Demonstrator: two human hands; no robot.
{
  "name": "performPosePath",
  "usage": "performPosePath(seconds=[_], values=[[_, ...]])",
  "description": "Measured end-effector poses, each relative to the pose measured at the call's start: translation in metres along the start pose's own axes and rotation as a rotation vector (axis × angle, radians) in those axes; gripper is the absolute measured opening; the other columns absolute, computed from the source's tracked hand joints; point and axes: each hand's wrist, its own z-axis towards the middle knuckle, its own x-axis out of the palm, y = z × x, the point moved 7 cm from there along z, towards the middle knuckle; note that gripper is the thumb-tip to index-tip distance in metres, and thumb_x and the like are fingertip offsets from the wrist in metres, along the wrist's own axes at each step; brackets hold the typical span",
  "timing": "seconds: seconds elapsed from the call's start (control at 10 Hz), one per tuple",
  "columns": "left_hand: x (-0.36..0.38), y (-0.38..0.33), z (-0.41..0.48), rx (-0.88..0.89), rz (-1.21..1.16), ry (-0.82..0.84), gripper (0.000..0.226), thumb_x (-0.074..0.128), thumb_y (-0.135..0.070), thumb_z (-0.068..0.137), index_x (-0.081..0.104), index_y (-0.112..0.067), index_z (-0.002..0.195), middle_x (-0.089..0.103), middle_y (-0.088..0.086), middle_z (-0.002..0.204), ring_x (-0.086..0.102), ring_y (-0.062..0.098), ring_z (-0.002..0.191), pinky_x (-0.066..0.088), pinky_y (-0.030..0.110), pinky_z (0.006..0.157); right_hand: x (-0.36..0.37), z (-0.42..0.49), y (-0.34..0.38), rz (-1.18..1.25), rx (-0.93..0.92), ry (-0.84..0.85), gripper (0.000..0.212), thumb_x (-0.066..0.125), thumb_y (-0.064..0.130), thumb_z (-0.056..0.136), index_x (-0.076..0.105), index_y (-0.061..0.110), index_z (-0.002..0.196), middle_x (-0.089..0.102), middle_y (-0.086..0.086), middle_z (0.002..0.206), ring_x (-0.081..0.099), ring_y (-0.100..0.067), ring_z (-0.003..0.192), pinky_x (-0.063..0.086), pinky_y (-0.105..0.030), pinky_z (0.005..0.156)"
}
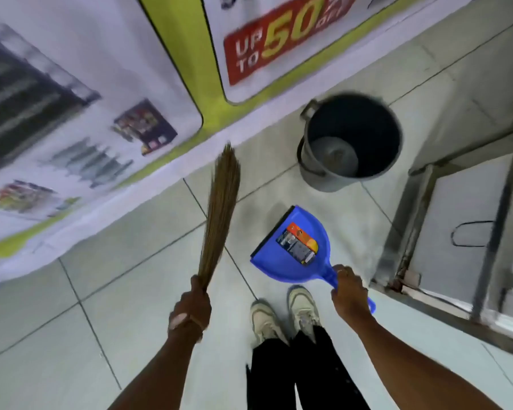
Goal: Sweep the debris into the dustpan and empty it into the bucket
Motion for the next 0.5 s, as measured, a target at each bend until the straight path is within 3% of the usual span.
performPosePath(seconds=[0.1, 0.3, 0.4, 0.5], values=[[0.059, -0.006, 0.082, 0.049, 0.03, 0.014, 0.053, 0.031, -0.03, 0.1, 0.019, -0.019, 0.149, 0.056, 0.024, 0.127, 0.056, 0.042, 0.113, 0.046, 0.047, 0.097, 0.04, 0.068, 0.001, -0.017, -0.024, -0.03, 0.055, 0.055, 0.004, 0.084, 0.043, 0.013, 0.137, 0.047, -0.012, 0.135, 0.046, -0.034, 0.124, 0.043, -0.045, 0.098], [0.129, -0.031, 0.213, 0.129, 0.006, -0.036, 0.058, 0.035, -0.031, 0.099, 0.012, -0.022, 0.151, 0.051, 0.027, 0.13, 0.053, 0.044, 0.115, 0.044, 0.05, 0.095, 0.096, 0.175, -0.013, -0.047, -0.055, -0.118, 0.053, 0.056, -0.004, 0.08, 0.049, 0.007, 0.132, 0.053, -0.019, 0.128, 0.05, -0.042, 0.118, 0.044, -0.051, 0.099], [0.135, -0.041, 0.236, 0.109, -0.004, -0.05, 0.072, 0.04, -0.035, 0.098, -0.007, -0.025, 0.152, 0.038, 0.025, 0.141, 0.044, 0.045, 0.123, 0.039, 0.055, 0.098, 0.109, 0.2, -0.019, -0.158, -0.032, -0.086, 0.071, 0.064, 0.01, 0.085, 0.03, 0.011, 0.147, 0.038, -0.015, 0.147, 0.029, -0.035, 0.141, 0.025, -0.062, 0.111], [0.128, -0.046, 0.224, 0.085, -0.003, -0.041, 0.085, 0.047, -0.039, 0.095, -0.014, -0.019, 0.151, 0.026, 0.023, 0.15, 0.037, 0.044, 0.131, 0.034, 0.055, 0.103, 0.106, 0.194, -0.011, -0.278, -0.012, -0.032, 0.095, 0.07, 0.029, 0.084, 0.007, 0.007, 0.152, 0.018, -0.01, 0.159, 0.004, -0.033, 0.15, 0.009, -0.06, 0.117]])
